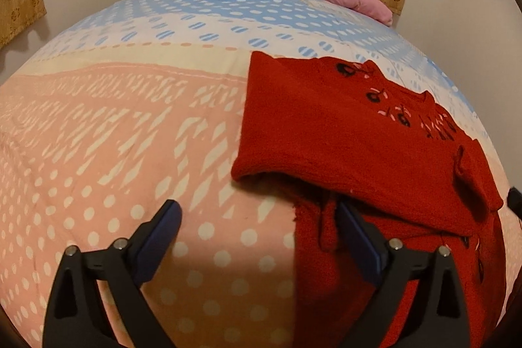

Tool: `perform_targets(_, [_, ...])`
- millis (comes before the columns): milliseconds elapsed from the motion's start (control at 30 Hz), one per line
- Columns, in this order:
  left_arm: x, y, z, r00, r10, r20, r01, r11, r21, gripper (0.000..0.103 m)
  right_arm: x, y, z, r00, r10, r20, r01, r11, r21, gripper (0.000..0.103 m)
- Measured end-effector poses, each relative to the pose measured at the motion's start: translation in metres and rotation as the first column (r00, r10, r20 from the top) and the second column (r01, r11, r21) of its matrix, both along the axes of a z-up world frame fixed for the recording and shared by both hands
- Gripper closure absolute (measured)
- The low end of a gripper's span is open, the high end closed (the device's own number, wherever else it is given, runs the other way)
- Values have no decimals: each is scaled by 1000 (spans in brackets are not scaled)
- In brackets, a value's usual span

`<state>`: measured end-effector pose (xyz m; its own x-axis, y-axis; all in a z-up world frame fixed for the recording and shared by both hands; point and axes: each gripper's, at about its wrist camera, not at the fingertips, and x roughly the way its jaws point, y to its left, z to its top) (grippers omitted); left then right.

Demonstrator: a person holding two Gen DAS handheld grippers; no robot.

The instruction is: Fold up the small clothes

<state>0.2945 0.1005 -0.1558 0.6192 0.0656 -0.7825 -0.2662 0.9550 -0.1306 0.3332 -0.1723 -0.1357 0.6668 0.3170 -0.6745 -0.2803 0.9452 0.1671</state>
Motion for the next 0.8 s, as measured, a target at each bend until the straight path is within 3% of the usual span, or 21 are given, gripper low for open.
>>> perform_targets(100, [0, 0, -1, 1000, -1, -2, 1, 1000, -5, 2, 6, 52, 4, 997, 70, -16, -72, 985, -159, 17])
perform_targets(167, [-1, 2, -2, 1000, 2, -1, -2, 1000, -17, 1, 11, 77, -2, 993, 113, -17, -114, 973, -203, 28])
perform_targets(267, [-2, 5, -3, 1000, 8, 0, -8, 999, -34, 0, 24, 93, -18, 995, 79, -67, -94, 958, -269, 59])
perform_targets(333, [-2, 5, -3, 1000, 8, 0, -8, 999, -34, 0, 29, 87, -25, 996, 45, -77, -64, 963, -262, 84])
perform_targets(367, [-2, 5, -3, 1000, 8, 0, -8, 999, -34, 0, 28, 77, -25, 998, 22, -54, -35, 969, -244, 88])
perform_targets(467, [-1, 4, -3, 1000, 9, -6, -9, 1000, -29, 0, 19, 53, -7, 999, 4, 42, 3, 988, -154, 97])
perform_targets(600, [-1, 4, -3, 1000, 13, -8, -13, 1000, -25, 0, 3, 27, 19, 986, -21, 167, 35, 996, -80, 97])
perform_targets(700, [-1, 5, -4, 1000, 16, -8, -16, 999, -28, 0, -2, 13, 22, 978, -53, 202, 63, 997, -44, 97])
perform_targets(800, [0, 4, -4, 1000, 16, -12, -16, 1000, -21, 0, 0, -2, 12, 980, -83, 181, 88, 996, -19, 97])
